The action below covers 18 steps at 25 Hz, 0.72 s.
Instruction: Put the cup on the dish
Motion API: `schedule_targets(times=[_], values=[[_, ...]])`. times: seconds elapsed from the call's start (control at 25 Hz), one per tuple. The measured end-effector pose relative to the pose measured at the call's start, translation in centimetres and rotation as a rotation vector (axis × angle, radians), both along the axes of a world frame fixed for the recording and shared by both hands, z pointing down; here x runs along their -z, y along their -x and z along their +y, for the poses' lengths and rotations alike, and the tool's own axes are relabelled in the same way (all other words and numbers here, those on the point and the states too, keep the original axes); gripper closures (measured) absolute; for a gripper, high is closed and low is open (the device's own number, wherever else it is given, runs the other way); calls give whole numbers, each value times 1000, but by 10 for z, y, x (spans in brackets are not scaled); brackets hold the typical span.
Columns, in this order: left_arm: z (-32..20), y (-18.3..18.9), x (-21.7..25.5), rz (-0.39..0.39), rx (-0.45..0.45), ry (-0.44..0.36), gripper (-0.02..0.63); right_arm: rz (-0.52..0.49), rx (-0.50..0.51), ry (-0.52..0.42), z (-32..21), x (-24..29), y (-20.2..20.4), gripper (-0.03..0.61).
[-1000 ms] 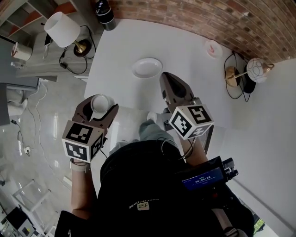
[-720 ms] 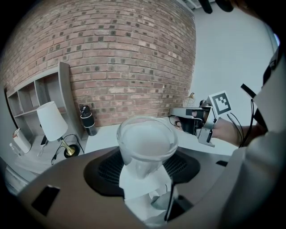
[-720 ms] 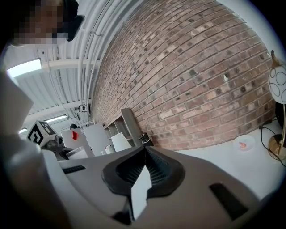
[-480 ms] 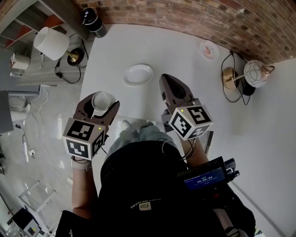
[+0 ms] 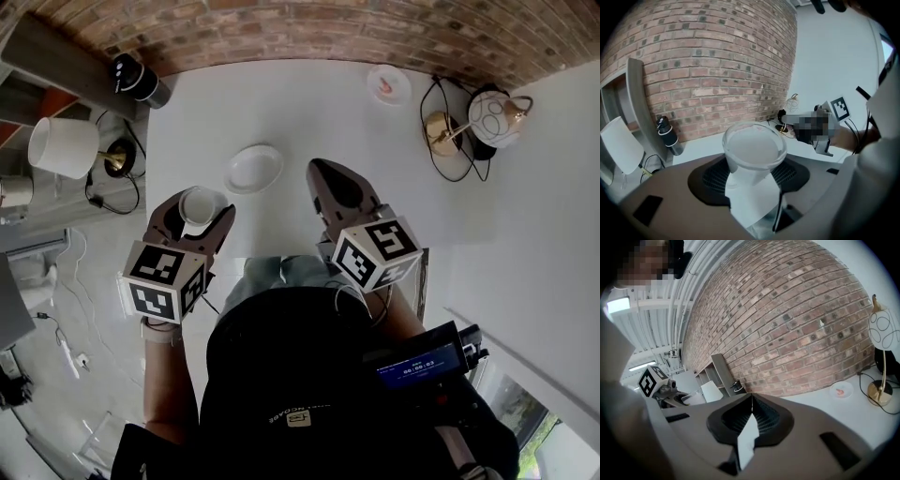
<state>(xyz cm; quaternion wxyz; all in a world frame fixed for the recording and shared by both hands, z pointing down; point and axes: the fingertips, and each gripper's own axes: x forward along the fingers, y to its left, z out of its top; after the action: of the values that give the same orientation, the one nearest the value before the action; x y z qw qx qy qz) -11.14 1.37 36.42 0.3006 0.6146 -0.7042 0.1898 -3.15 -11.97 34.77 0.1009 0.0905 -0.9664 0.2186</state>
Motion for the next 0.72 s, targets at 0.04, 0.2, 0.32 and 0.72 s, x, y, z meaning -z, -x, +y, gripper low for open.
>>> schedule_targets(times=[0.04, 0.2, 0.32, 0.72], values=[[-5, 3, -3, -1, -22, 1, 346, 4, -15, 0, -2, 0, 0, 574], [-22, 13, -15, -13, -111, 12, 345, 23, -88, 31, -7, -4, 0, 574], [-33, 19, -22, 10, -172, 5, 345, 44, -148, 49, -7, -5, -2, 574], [-67, 23, -66, -37, -359, 43, 345, 91, -321, 57, -5, -6, -26, 574]])
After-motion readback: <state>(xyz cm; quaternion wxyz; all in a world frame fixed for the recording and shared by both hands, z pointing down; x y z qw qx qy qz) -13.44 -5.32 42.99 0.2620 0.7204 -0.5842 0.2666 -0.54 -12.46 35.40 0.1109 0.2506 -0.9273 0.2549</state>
